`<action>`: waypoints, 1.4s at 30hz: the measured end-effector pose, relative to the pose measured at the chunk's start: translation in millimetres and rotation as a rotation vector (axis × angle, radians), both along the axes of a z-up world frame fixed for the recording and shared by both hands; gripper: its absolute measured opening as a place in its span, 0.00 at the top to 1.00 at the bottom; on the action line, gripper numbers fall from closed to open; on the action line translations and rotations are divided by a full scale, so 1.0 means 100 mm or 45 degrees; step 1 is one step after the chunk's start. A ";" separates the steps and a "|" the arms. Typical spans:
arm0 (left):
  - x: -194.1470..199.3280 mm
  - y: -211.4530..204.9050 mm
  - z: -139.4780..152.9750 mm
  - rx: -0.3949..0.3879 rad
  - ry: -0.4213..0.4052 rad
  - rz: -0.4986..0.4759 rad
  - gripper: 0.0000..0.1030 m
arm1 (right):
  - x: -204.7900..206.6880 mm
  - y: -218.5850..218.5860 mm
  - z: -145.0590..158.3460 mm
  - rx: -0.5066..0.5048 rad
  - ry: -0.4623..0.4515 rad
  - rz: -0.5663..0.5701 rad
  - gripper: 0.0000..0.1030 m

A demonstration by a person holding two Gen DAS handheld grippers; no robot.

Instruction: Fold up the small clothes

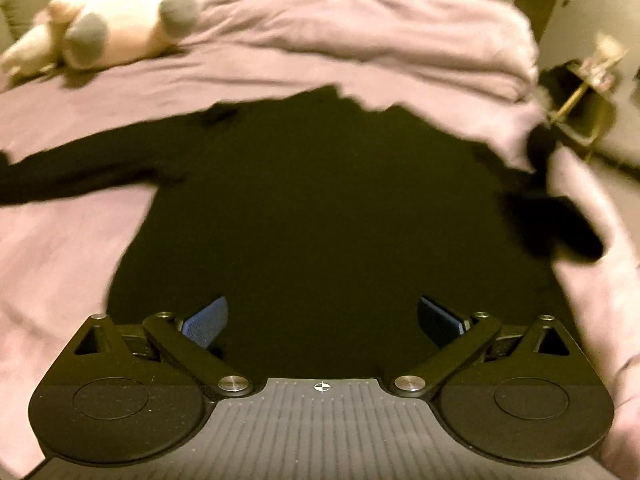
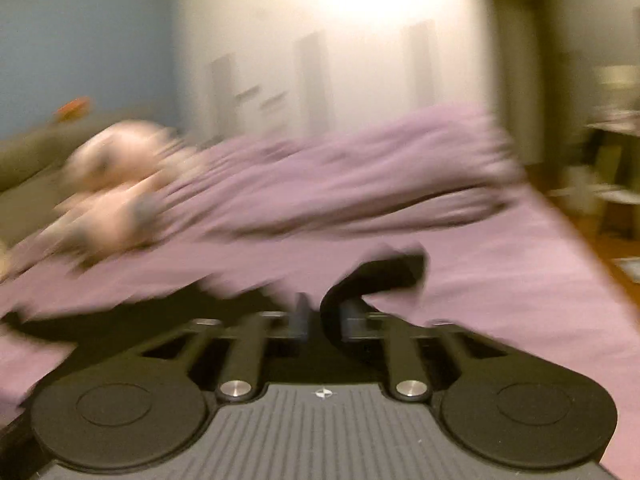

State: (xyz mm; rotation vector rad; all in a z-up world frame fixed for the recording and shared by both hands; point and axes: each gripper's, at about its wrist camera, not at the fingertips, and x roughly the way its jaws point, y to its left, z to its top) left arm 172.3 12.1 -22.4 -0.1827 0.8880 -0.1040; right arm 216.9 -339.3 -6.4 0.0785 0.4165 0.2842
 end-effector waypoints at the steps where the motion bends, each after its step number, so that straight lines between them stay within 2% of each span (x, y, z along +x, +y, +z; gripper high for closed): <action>1: 0.09 0.00 0.02 -0.050 -0.009 -0.021 0.00 | -0.02 0.17 -0.06 0.000 0.022 0.062 0.49; 4: 0.36 -0.06 0.01 -0.147 -0.014 -0.082 0.00 | -0.13 0.37 -0.23 0.007 0.093 0.089 0.48; 8: 0.79 -0.29 -0.17 -0.212 0.038 -0.144 0.00 | -0.34 0.25 -0.47 0.097 0.239 -0.060 0.48; 14: 1.40 -0.67 -0.42 -0.415 0.149 -0.189 0.03 | -0.92 0.13 -0.86 0.212 0.393 -0.195 0.48; 16: 1.58 -0.77 -0.53 -0.448 0.215 -0.169 0.16 | -1.05 0.09 -0.95 0.245 0.424 -0.206 0.48; 18: 1.71 -0.84 -0.63 -0.475 0.267 -0.149 0.18 | -1.13 0.06 -1.00 0.254 0.437 -0.208 0.47; 22: 1.83 -0.95 -0.68 -0.487 0.261 -0.140 0.19 | -1.22 -0.08 -0.99 0.277 0.417 -0.240 0.46; 23: 1.84 -0.96 -0.68 -0.502 0.261 -0.138 0.22 | -1.20 -0.10 -0.97 0.293 0.414 -0.247 0.46; 25: 1.88 -0.99 -0.71 -0.553 0.279 -0.144 0.37 | -1.17 -0.15 -0.94 0.326 0.407 -0.258 0.45; 26: 1.90 -1.01 -0.73 -0.572 0.296 -0.143 0.40 | -1.16 -0.16 -0.94 0.332 0.405 -0.263 0.45; 29: 1.94 -1.06 -0.77 -0.549 0.301 -0.139 0.42 | -1.16 -0.20 -0.96 0.365 0.400 -0.276 0.45; 30: 1.96 -1.07 -0.78 -0.542 0.301 -0.135 0.47 | -1.16 -0.21 -0.96 0.381 0.402 -0.276 0.45; 32: 1.99 -1.05 -0.80 -0.560 0.303 -0.128 0.81 | -1.17 -0.22 -0.96 0.403 0.400 -0.274 0.45; 33: 2.01 -1.04 -0.82 -0.577 0.331 -0.124 0.93 | -1.17 -0.21 -0.96 0.402 0.402 -0.274 0.45; 35: 2.01 -1.04 -0.83 -0.562 0.332 -0.114 0.95 | -1.16 -0.21 -0.95 0.396 0.404 -0.280 0.45; 37: 1.98 -1.03 -0.74 -0.517 0.283 -0.128 0.95 | -1.14 -0.20 -0.93 0.388 0.405 -0.282 0.45; 42: 1.92 -0.68 -0.32 -0.472 0.106 -0.130 0.95 | -1.02 -0.21 -0.79 0.369 0.368 -0.285 0.44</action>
